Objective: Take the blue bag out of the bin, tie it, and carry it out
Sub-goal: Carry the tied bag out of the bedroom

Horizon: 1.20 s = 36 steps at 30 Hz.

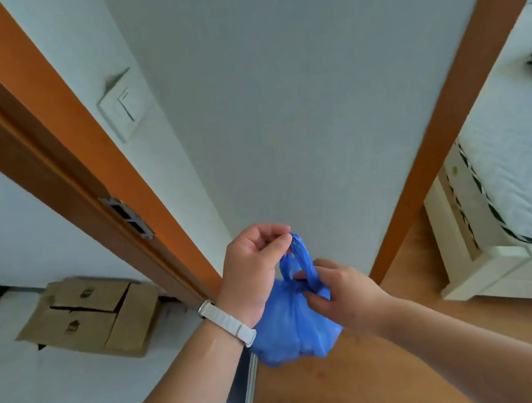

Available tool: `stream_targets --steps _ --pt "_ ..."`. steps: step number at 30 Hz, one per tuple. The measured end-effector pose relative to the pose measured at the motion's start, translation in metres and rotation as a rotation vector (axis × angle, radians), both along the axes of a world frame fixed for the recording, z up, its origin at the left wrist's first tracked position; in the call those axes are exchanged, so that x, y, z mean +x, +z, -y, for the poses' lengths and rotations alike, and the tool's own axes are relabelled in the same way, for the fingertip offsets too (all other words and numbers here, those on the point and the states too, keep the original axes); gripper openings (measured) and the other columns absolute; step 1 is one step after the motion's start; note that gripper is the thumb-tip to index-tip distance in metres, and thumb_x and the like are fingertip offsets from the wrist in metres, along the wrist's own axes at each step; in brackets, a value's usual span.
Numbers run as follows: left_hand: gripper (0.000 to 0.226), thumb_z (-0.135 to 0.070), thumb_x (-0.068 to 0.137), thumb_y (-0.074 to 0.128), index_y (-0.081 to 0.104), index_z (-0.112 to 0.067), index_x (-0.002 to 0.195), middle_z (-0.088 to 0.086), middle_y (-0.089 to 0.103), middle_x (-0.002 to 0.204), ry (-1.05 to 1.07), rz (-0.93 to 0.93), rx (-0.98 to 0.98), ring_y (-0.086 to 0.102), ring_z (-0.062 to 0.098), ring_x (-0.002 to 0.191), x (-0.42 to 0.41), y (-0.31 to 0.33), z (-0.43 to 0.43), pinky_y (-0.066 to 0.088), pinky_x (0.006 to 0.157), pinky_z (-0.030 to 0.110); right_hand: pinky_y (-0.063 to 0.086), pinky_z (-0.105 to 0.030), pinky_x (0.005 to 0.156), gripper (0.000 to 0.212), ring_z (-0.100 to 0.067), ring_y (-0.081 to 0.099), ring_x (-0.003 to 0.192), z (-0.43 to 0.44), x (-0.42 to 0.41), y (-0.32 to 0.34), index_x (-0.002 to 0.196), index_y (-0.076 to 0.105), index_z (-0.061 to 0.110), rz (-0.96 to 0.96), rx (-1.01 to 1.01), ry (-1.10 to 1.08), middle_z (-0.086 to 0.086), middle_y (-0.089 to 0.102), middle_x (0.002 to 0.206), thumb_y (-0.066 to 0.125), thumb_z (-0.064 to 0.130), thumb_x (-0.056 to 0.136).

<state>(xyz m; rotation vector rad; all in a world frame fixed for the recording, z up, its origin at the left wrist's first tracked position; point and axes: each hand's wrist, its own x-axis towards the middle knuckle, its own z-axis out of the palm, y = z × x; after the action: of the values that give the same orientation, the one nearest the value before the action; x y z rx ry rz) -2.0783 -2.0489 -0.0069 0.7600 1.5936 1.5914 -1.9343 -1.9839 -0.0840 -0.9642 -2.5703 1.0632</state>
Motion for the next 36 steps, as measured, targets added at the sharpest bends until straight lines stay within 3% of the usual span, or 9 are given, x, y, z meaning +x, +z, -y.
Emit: stream_targets --steps 7,12,19,22,24,26,27,32,36 --pt "0.024 0.002 0.082 0.064 0.071 -0.019 0.075 0.000 0.073 0.073 -0.147 0.078 -0.031 0.067 0.019 0.077 -0.076 -0.042 -0.056 0.051 0.076 0.032 0.053 -0.045 0.070 0.046 -0.026 0.064 0.080 -0.033 -0.065 -0.033 0.102 0.064 0.017 0.076 0.030 -0.137 0.002 0.063 0.098 0.040 0.047 0.076" --pt "0.021 -0.001 0.079 0.067 0.072 -0.020 0.074 0.001 0.072 0.075 -0.203 0.160 -0.066 0.066 0.023 0.081 -0.097 -0.087 -0.089 0.052 0.083 0.037 0.051 -0.042 0.067 0.035 -0.025 0.062 0.079 -0.060 -0.085 -0.079 0.099 0.066 0.014 0.080 0.051 -0.141 -0.001 0.065 0.097 0.047 0.036 0.080" --pt "0.024 0.008 0.083 0.060 0.068 -0.013 0.077 0.000 0.073 0.074 -0.261 0.226 -0.207 0.067 0.014 0.070 -0.096 -0.232 -0.125 0.052 0.069 0.023 0.052 -0.044 0.062 0.038 -0.025 0.058 0.082 -0.093 -0.082 -0.231 0.095 0.063 0.011 0.100 0.001 -0.186 -0.002 0.063 0.095 0.041 0.037 0.078" --pt "0.017 0.001 0.075 0.066 0.069 -0.016 0.075 0.000 0.072 0.075 -0.226 0.220 -0.227 0.066 0.015 0.073 -0.100 -0.303 -0.147 0.052 0.074 0.027 0.052 -0.041 0.054 0.022 -0.024 0.060 0.081 -0.112 -0.082 -0.305 0.094 0.062 0.013 0.050 0.036 -0.196 -0.004 0.065 0.095 0.051 0.026 0.080" --pt "0.013 -0.005 0.071 0.065 0.068 -0.017 0.075 -0.001 0.072 0.074 -0.214 0.222 -0.224 0.065 0.017 0.076 -0.104 -0.340 -0.161 0.050 0.077 0.031 0.049 -0.037 0.050 0.019 -0.025 0.060 0.079 -0.123 -0.083 -0.340 0.095 0.062 0.013 0.020 0.037 -0.184 -0.004 0.064 0.094 0.053 0.024 0.081" --pt "0.011 -0.006 0.070 0.064 0.067 -0.015 0.077 -0.001 0.070 0.073 -0.210 0.227 -0.298 0.064 0.018 0.077 -0.098 -0.412 -0.171 0.049 0.079 0.034 0.046 -0.035 0.050 0.017 -0.028 0.060 0.077 -0.129 -0.078 -0.415 0.094 0.061 0.012 0.031 0.000 -0.216 -0.006 0.064 0.093 0.054 0.022 0.082" --pt "0.011 -0.006 0.071 0.064 0.066 -0.014 0.077 0.000 0.069 0.074 -0.216 0.216 -0.292 0.064 0.018 0.077 -0.100 -0.417 -0.176 0.049 0.079 0.034 0.046 -0.035 0.050 0.016 -0.029 0.060 0.077 -0.133 -0.080 -0.417 0.094 0.062 0.012 0.038 0.000 -0.194 -0.006 0.064 0.093 0.056 0.021 0.082" --pt "0.013 -0.006 0.073 0.066 0.066 -0.019 0.076 0.002 0.067 0.077 -0.271 0.163 -0.436 0.062 0.018 0.078 -0.087 -0.540 -0.190 0.048 0.085 0.037 0.047 -0.038 0.056 0.015 -0.032 0.058 0.081 -0.141 -0.065 -0.534 0.092 0.059 0.010 0.178 -0.068 -0.251 -0.009 0.061 0.095 0.058 0.023 0.084" --pt "0.023 0.006 0.083 0.061 0.063 -0.016 0.077 0.004 0.064 0.078 -0.305 0.130 -0.488 0.061 0.013 0.075 -0.082 -0.593 -0.201 0.048 0.088 0.034 0.048 -0.041 0.062 0.019 -0.034 0.057 0.091 -0.153 -0.060 -0.575 0.097 0.057 0.010 0.293 -0.078 -0.260 -0.011 0.058 0.103 0.054 0.027 0.087"
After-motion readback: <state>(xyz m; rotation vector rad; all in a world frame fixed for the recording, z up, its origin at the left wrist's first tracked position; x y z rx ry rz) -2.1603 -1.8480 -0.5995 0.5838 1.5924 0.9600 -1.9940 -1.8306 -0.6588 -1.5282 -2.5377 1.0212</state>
